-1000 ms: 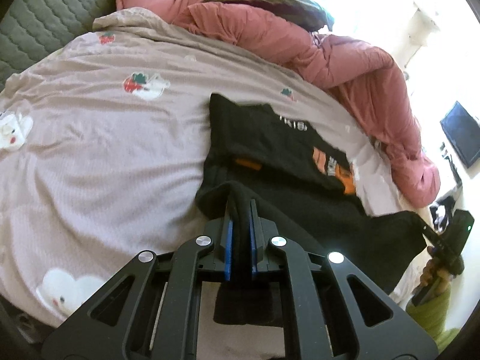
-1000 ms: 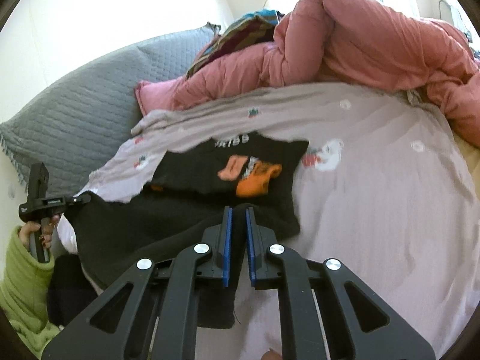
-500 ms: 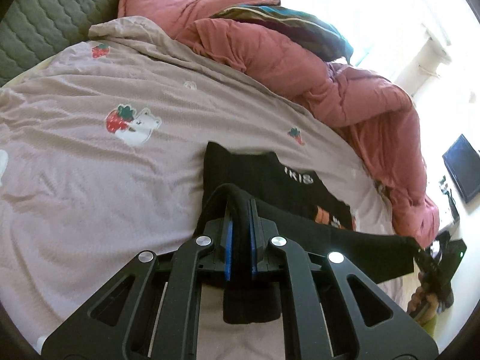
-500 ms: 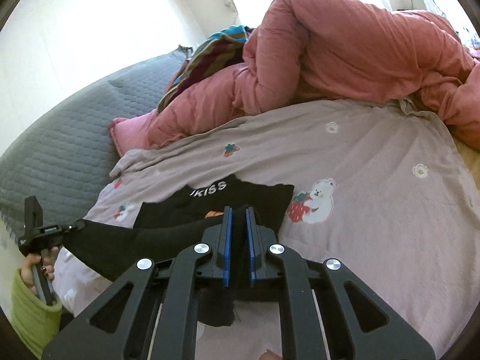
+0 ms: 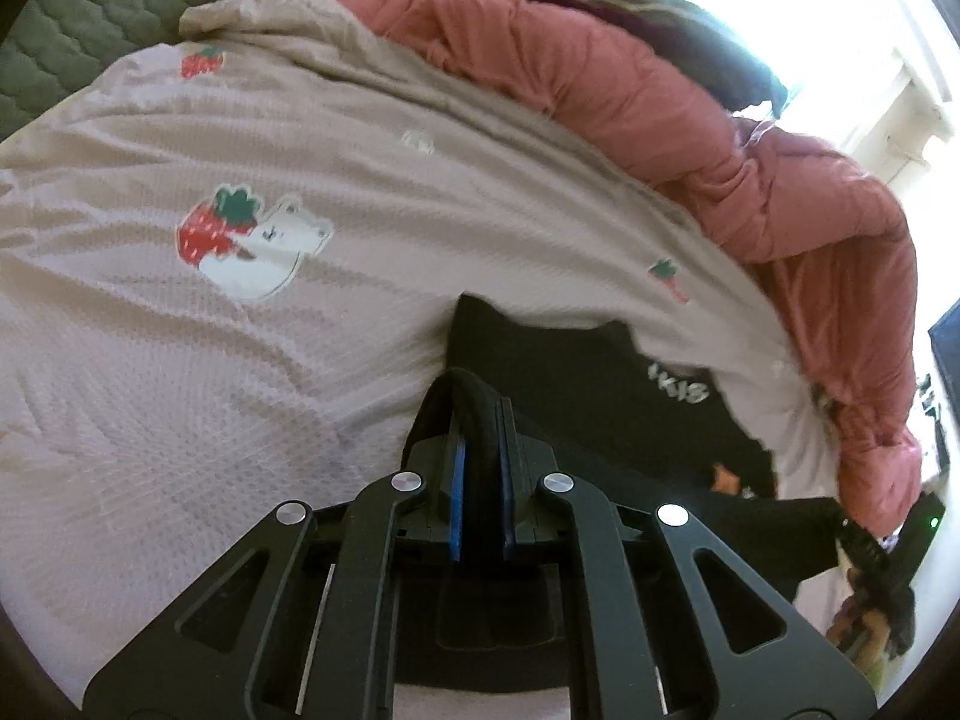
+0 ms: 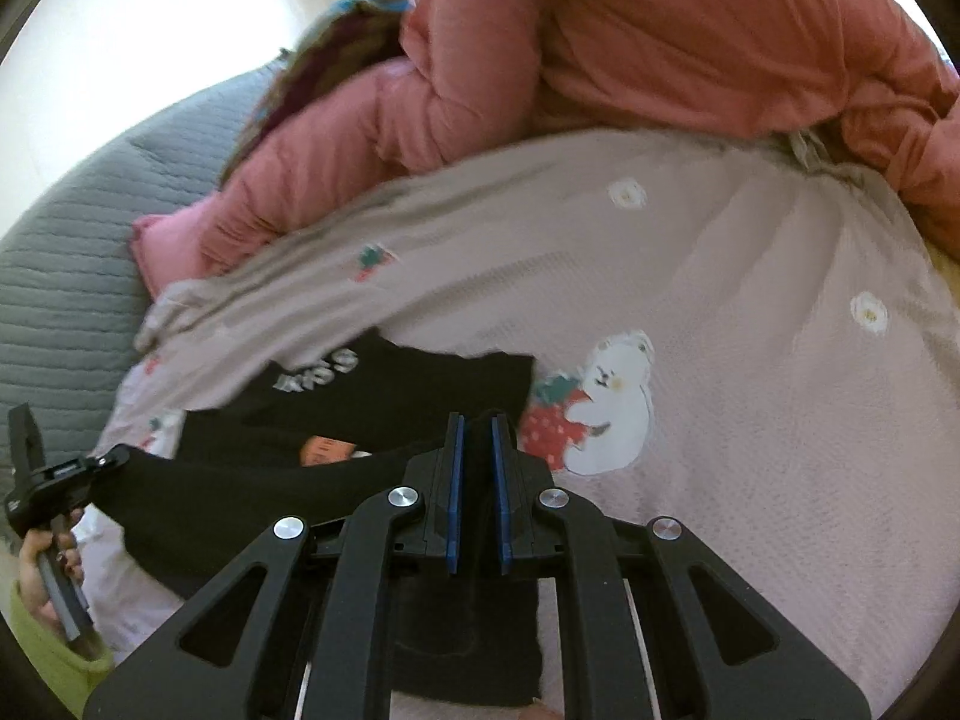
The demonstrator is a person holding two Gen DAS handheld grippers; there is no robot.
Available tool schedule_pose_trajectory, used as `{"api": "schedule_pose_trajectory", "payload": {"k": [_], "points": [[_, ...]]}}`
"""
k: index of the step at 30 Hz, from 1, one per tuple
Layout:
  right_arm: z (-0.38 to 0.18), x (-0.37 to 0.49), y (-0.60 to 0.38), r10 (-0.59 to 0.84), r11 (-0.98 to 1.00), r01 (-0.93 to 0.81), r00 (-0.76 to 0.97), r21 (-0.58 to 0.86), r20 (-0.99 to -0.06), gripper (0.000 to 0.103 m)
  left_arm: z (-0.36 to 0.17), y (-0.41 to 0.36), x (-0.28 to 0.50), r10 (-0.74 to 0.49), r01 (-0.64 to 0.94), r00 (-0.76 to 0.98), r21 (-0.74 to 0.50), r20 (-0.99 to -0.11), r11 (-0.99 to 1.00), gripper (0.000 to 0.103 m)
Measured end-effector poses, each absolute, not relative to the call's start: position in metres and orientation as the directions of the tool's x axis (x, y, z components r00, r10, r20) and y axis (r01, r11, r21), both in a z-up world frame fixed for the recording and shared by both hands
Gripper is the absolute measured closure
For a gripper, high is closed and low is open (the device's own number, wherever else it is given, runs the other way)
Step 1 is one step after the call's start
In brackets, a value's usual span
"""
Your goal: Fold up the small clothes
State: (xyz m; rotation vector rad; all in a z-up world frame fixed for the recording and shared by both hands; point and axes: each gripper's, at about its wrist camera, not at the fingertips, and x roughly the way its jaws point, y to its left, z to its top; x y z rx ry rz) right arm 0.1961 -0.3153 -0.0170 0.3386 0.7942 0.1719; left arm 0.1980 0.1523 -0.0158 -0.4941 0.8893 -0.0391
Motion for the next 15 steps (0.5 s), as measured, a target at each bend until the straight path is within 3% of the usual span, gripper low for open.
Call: {"api": "schedule_pose_trajectory", "payload": {"k": [2,5,6,7,8,9,13,15], "points": [[-0.024,0.198,-0.315,0.262,0.935,-0.006,0.685,0.354,-0.68,0.091,-0.022,0.155,0.199,-0.246,-0.168,0.63,-0.439,-0.737,0.883,0.099],[-0.028,0.197,-0.313,0.245,0.939,0.008,0.688,0.344,-0.683,0.078,-0.021,0.157,0.198,-0.248,-0.154,0.632,-0.433,-0.734,0.888,0.096],[-0.028,0.196,-0.313,0.237,0.941,0.011,0.689,0.337,-0.685,0.064,-0.02,0.156,0.197,-0.238,-0.149,0.635,-0.418,-0.735,0.896,0.093],[-0.027,0.194,-0.312,0.227,0.943,0.017,0.696,0.332,-0.681,0.057,-0.018,0.155,0.195,-0.22,-0.146,0.641,-0.398,-0.735,0.906,0.088],[-0.026,0.192,-0.312,0.221,0.945,0.017,0.703,0.327,-0.676,0.055,-0.015,0.155,0.193,-0.195,-0.152,0.649,-0.376,-0.735,0.914,0.073],[-0.024,0.19,-0.311,0.216,0.947,0.014,0.708,0.319,-0.673,0.055,-0.012,0.155,0.191,-0.175,-0.155,0.66,-0.361,-0.731,0.92,0.065],[-0.012,0.176,-0.307,0.184,0.958,0.012,0.738,0.285,-0.649,0.055,-0.001,0.163,0.183,-0.167,-0.152,0.692,-0.368,-0.702,0.917,0.06],[-0.005,0.165,-0.305,0.176,0.962,0.004,0.757,0.274,-0.63,0.054,0.006,0.164,0.176,-0.143,-0.157,0.707,-0.351,-0.692,0.923,0.046]]}}
